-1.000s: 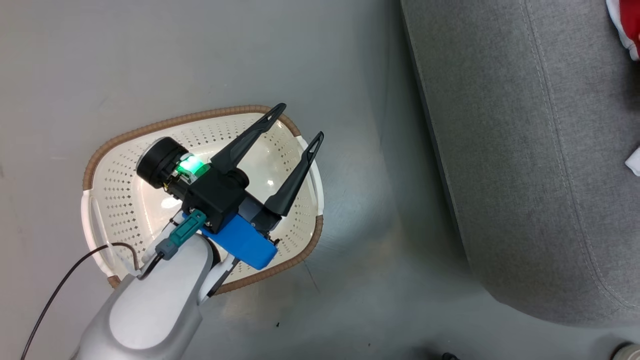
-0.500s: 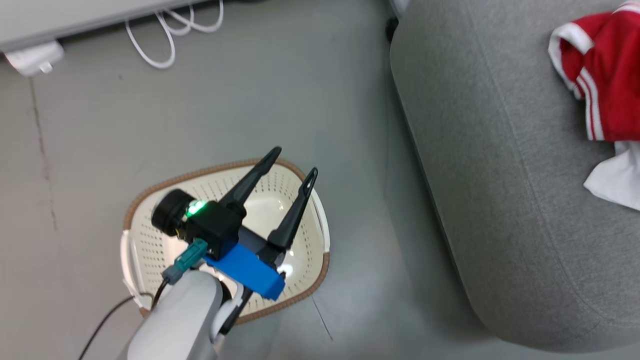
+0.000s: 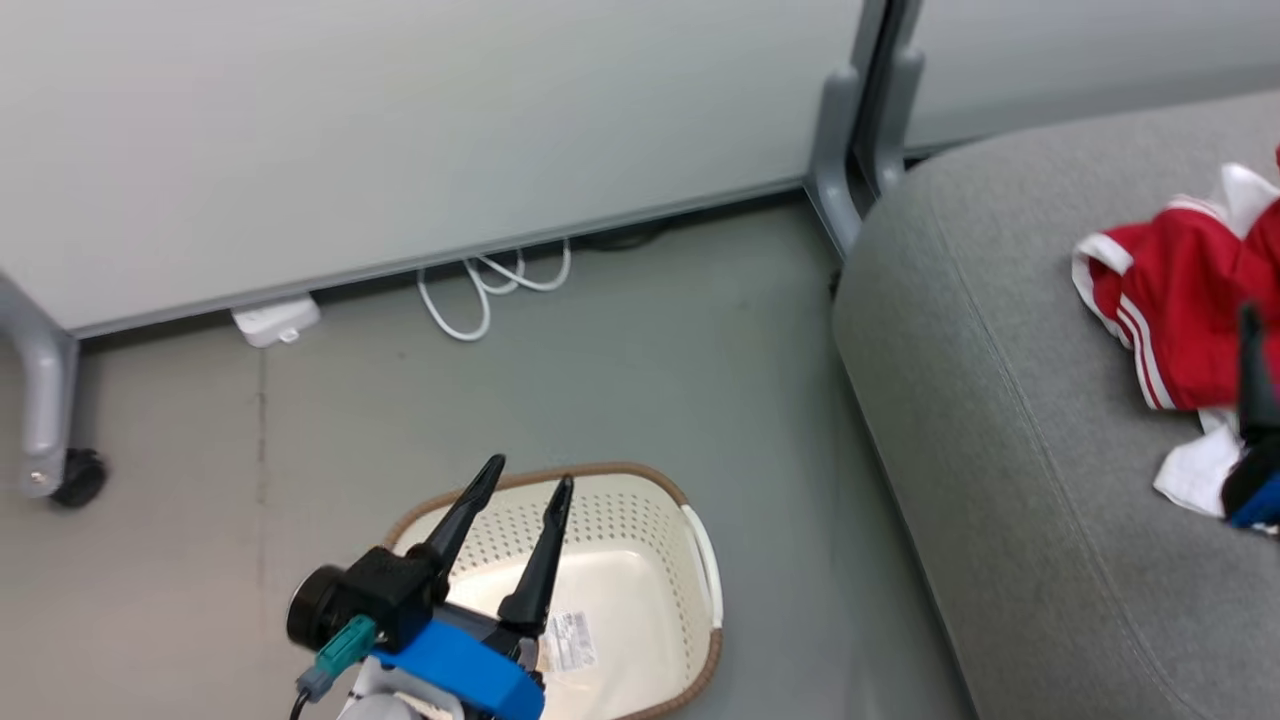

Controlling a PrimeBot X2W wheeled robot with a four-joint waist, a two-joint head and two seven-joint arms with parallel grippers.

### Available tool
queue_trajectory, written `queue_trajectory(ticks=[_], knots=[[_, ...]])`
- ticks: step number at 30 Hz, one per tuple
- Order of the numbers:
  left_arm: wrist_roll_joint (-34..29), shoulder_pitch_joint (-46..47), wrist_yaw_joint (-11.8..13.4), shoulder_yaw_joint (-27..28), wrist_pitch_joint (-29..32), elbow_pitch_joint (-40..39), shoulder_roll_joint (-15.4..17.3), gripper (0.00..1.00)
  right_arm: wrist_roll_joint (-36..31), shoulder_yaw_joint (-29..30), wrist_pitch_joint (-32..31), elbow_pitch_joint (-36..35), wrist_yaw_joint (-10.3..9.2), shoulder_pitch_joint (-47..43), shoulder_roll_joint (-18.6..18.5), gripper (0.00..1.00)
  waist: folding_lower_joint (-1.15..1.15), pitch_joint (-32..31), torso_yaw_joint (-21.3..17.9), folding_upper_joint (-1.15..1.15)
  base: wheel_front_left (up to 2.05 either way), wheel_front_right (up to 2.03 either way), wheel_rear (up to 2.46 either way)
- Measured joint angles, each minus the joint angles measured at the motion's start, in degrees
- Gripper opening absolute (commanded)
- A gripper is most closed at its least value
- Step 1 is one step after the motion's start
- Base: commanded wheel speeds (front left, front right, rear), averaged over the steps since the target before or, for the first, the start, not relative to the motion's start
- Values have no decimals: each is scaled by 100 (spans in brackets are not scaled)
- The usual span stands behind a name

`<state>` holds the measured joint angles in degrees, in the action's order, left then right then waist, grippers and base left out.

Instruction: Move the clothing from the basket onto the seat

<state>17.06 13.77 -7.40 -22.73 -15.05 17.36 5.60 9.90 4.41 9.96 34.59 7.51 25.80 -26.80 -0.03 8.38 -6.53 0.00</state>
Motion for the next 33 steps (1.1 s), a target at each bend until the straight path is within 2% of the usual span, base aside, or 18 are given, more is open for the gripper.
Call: queue_trajectory(ticks=[4, 6, 7, 8, 9, 15, 23, 33], knots=[[-31, -333, 0, 314, -1, -18, -62, 100, -409, 246, -311, -1109, 2, -920, 676, 100, 1, -308, 281, 0, 0, 0, 0], [-47, -403, 0, 391, 0, -16, -73, 100, -499, 307, -383, -1388, 1, -1144, 808, 100, 1, -374, 347, 0, 0, 0, 0], [-57, -537, 0, 530, 0, -16, -88, 100, -644, 359, -512, -1911, 1, -1547, 1095, 100, 1, -496, 478, 0, 0, 0, 0], [-65, -590, 0, 600, -1, -16, -96, 100, -686, 367, -570, -2138, 1, -1730, 1243, 100, 1, -548, 539, 0, 0, 0, 0], [-65, -590, 0, 600, -1, -16, -96, 100, -686, 367, -570, -2138, 1, -1730, 1243, 100, 1, -548, 539, 0, 0, 0, 0], [-160, -842, 0, 1105, -1, -30, -125, 100, -971, 291, -775, -3207, 2, -2599, 1923, 100, 2, -799, 886, 0, 0, 0, 0], [-250, -976, 0, 1478, -1, -25, -177, 100, -1084, 166, -897, -3549, 1, -3042, 2259, 100, 2, -916, 1021, 0, 0, 0, 0], [-314, -1130, 0, 1681, 0, 5, -234, 100, -1244, 33, -917, -3549, 1, -3133, 2347, 100, 3, -957, 1009, 0, 0, 0, 0]])
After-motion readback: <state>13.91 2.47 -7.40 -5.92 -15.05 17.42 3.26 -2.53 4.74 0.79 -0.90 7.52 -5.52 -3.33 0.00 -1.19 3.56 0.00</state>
